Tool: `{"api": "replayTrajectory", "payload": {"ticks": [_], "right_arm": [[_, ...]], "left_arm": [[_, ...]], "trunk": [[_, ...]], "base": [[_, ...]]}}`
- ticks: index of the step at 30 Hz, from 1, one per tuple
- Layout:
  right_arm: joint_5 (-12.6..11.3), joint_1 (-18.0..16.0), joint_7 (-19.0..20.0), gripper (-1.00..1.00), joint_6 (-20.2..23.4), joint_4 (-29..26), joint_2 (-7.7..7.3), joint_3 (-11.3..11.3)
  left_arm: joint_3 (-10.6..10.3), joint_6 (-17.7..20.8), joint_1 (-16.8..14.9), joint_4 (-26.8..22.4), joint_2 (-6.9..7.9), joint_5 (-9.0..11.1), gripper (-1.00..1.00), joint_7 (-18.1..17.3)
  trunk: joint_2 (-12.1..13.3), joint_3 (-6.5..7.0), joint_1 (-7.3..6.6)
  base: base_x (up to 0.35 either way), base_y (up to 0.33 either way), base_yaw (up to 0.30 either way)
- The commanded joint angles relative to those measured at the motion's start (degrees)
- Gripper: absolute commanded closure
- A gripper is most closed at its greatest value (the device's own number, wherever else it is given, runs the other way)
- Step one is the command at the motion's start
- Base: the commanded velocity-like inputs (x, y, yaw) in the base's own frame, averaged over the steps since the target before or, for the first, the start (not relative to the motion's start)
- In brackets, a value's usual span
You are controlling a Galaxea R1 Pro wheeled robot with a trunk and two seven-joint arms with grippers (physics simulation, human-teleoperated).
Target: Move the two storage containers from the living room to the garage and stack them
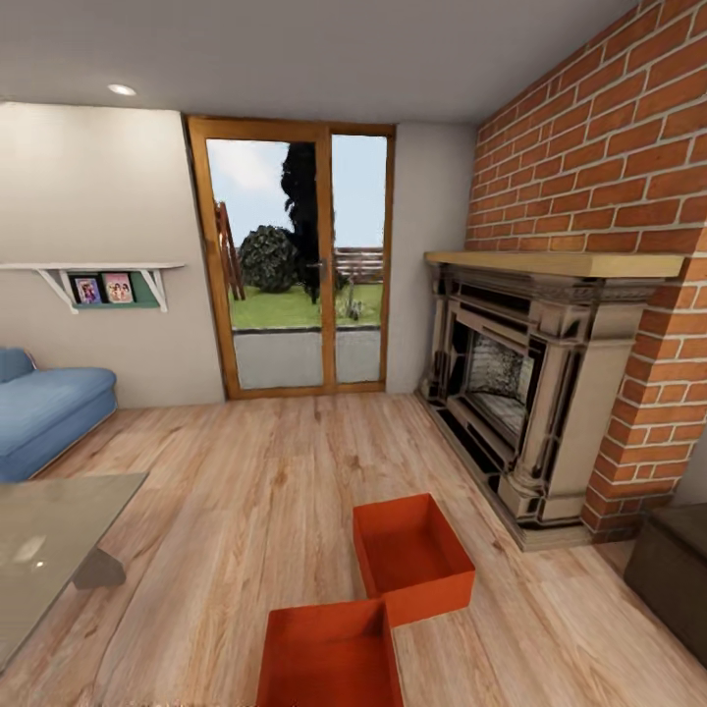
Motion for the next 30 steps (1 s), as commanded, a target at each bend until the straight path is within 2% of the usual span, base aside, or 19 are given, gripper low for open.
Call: {"api": "replayTrajectory", "payload": {"ticks": [1,10,30], "right_arm": [[-0.59,-0.07,0.07,-1.00,-0.36,0.18,0.01,0.49],[-0.60,-0.07,0.07,-1.00,-0.36,0.18,0.01,0.49],[-0.61,-0.07,0.07,-1.00,-0.63,0.19,0.01,0.40]], "left_arm": [[-0.11,0.03,0.00,-0.06,0.01,0.63,-1.00,0.03],[-0.11,0.04,0.00,-0.06,0.01,0.64,-1.00,0.04],[-0.11,0.06,0.00,-0.06,0.01,0.64,-1.00,0.05]], "trunk": [[-0.03,-0.06,0.00],[-0.03,-0.06,0.00],[-0.03,-0.06,0.00]], "base": [[0.001,0.000,0.272],[0.000,0.000,0.230],[0.000,0.000,0.010]]}}
